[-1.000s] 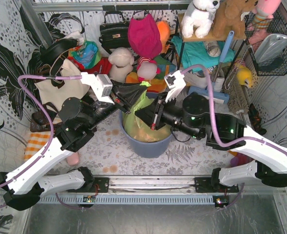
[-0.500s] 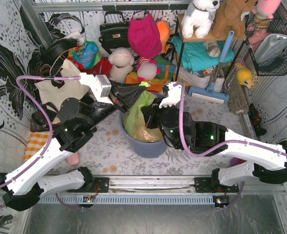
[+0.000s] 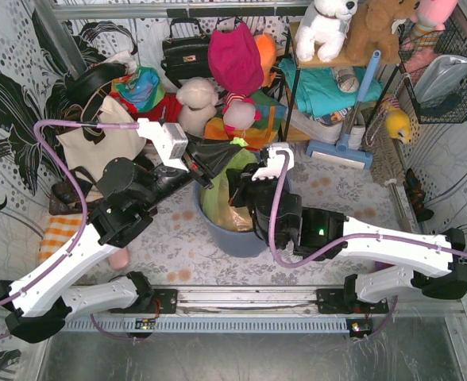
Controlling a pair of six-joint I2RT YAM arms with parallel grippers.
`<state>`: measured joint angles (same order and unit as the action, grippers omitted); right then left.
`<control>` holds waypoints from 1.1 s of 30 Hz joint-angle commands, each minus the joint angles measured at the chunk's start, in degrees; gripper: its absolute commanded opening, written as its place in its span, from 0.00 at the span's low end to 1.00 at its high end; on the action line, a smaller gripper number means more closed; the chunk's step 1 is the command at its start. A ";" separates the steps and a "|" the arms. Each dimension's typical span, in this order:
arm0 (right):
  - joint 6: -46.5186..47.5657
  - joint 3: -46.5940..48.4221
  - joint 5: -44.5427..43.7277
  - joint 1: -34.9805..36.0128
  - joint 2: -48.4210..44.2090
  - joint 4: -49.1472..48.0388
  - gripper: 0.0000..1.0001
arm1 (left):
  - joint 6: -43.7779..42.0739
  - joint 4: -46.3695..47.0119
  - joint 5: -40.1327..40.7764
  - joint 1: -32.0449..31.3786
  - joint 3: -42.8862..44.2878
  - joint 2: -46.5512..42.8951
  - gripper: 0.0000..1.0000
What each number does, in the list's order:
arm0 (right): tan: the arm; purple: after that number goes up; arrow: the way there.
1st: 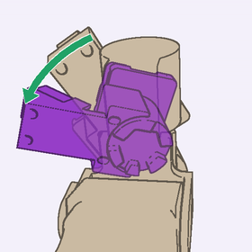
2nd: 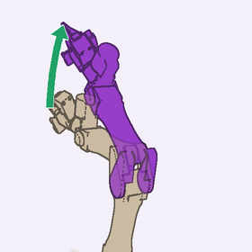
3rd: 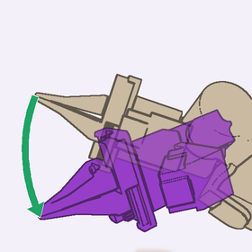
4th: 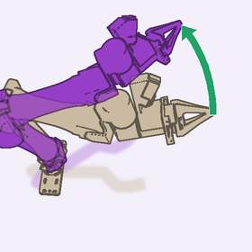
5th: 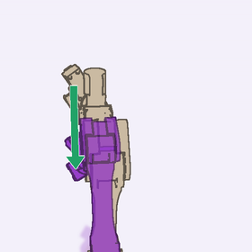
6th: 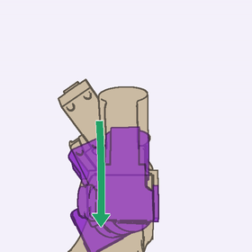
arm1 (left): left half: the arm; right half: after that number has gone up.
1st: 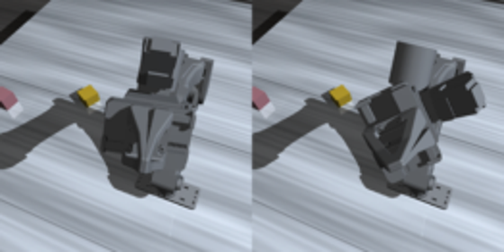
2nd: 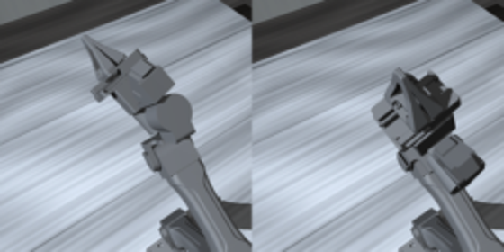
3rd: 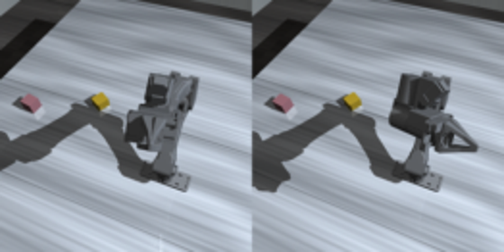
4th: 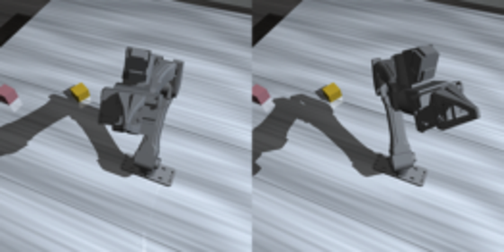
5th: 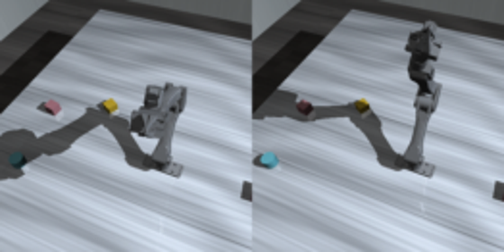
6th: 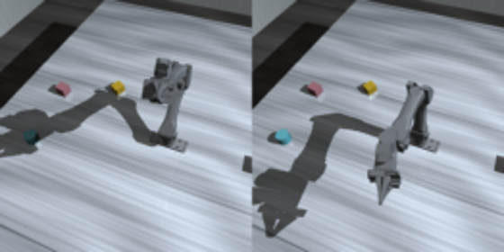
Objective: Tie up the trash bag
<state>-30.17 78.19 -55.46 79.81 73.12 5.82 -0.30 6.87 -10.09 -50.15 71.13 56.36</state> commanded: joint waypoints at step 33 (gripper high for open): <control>49.24 -20.10 -15.44 -1.76 7.30 -81.91 0.00 | 0.82 1.51 -1.68 0.06 -0.13 -0.52 0.02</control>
<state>14.44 58.78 -69.97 79.18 80.47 -68.69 0.08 6.74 -11.51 -50.15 71.13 56.62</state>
